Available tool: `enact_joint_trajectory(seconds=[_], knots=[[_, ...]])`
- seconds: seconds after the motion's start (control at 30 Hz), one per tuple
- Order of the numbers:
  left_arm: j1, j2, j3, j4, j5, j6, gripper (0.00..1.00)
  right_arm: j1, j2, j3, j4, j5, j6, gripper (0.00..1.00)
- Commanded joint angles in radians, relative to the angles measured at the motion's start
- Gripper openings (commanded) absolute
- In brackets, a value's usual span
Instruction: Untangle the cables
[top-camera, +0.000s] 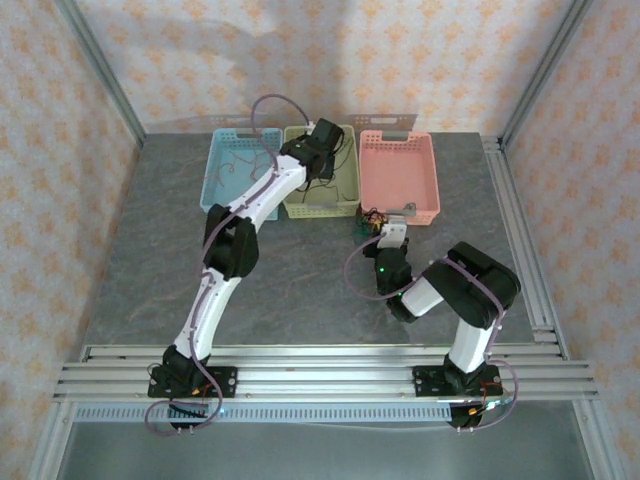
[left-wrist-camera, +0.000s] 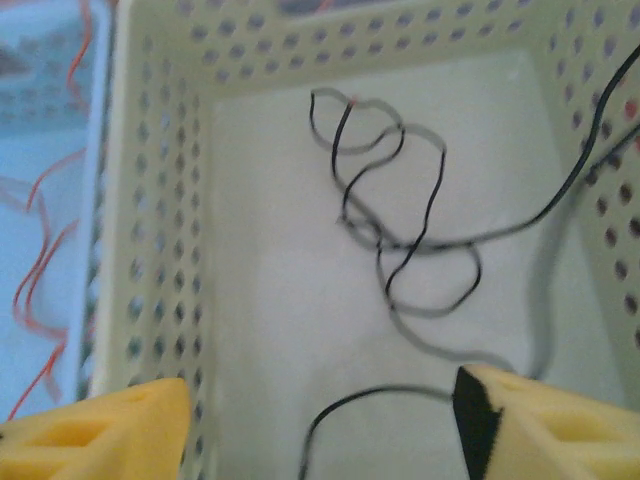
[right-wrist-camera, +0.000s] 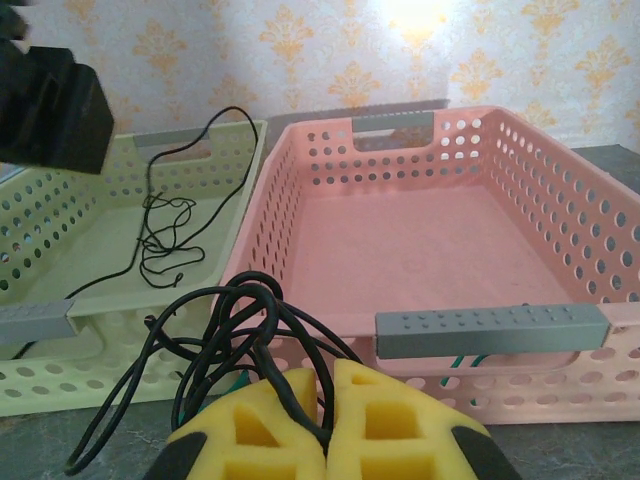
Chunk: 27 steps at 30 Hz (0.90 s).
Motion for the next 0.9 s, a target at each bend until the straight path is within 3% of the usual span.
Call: enact_joint_trajectory(seconds=[0.0,0.07,0.33,0.43,0.57,0.77,0.87], knots=[[-0.008,-0.198,-0.113,0.103,0.005,-0.018,0.73,-0.008,0.013,0.016,0.027,-0.024,0.021,0.0],[-0.01,-0.285,-0.224,0.135,0.023,-0.041,0.73,-0.008,0.012,0.015,0.027,-0.042,0.022,0.0],[-0.043,-0.81,-1.012,0.551,0.179,-0.087,0.7,-0.006,0.01,0.022,0.028,-0.191,0.027,0.0],[-0.044,-0.928,-1.204,0.659,0.246,-0.091,0.67,-0.008,0.011,0.025,0.027,-0.209,0.031,0.0],[-0.063,-1.016,-1.34,0.744,0.365,-0.061,0.66,-0.007,0.006,0.031,0.026,-0.302,0.041,0.0],[-0.096,-1.064,-1.447,0.801,0.407,-0.035,0.71,-0.008,-0.052,0.019,0.027,-0.498,0.068,0.06],[-0.093,-1.057,-1.477,0.839,0.487,-0.031,0.74,-0.007,-0.069,0.02,0.026,-0.613,0.072,0.07]])
